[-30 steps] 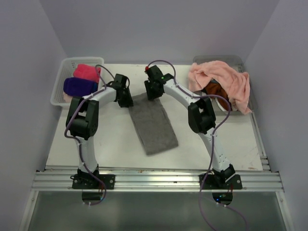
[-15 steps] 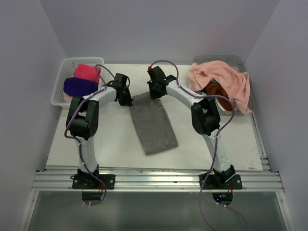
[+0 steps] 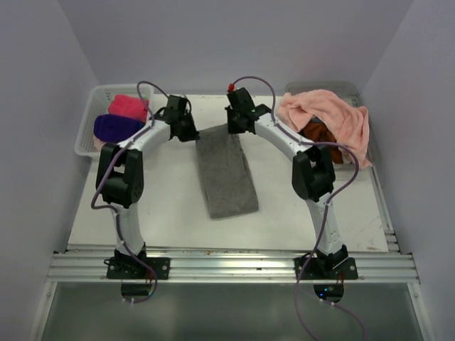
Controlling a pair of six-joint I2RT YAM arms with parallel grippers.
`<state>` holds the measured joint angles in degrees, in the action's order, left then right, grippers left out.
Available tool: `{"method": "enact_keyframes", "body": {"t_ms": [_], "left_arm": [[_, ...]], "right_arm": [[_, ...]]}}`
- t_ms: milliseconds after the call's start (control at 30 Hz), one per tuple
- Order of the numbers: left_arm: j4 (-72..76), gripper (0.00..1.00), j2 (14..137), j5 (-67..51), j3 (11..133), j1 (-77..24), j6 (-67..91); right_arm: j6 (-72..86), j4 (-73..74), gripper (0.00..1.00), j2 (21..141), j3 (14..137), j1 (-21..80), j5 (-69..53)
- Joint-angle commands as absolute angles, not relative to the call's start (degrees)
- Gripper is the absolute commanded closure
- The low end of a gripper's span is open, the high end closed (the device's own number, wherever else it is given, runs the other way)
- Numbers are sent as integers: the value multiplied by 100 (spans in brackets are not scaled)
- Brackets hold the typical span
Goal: Roll the towels
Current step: Fold the towel
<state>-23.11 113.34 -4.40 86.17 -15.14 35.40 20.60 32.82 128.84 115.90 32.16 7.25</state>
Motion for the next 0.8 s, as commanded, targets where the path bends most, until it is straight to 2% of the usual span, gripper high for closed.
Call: {"method": "enact_keyframes", "body": {"t_ms": [0, 233, 333, 367, 433, 467, 567, 633, 767], "left_arm": [[-2118, 100, 11724, -518, 9096, -1485, 3507], [-2346, 100, 13130, -361, 10703, -1477, 3437], [-2356, 73, 13324, -439, 11100, -1477, 3358], [-2329, 55, 13289, -457, 11109, -1485, 3323], [-2251, 41, 13079, -413, 10969, -1485, 3235], [-2233, 33, 12991, -396, 10899, -1485, 3217], [-2224, 30, 12692, -404, 10618, -1485, 3190], [-2171, 30, 12508, -483, 10372, -1485, 3208], [-2101, 31, 12174, -554, 9985, -1485, 3234]], "right_arm": [[2136, 3120, 100, 12840, 11847, 3050, 1028], [2259, 3252, 99, 13824, 12847, 2866, 1081], [2381, 3270, 94, 13896, 12876, 2795, 1248], [2391, 3252, 81, 13835, 12789, 2786, 1265], [2382, 3059, 78, 13545, 12359, 2742, 1397], [2356, 2989, 71, 13448, 12218, 2733, 1406], [2294, 3005, 50, 13342, 12023, 2707, 1389], [2250, 3198, 46, 13542, 12225, 2655, 1292], [2259, 3498, 31, 13948, 12665, 2549, 898]]}}
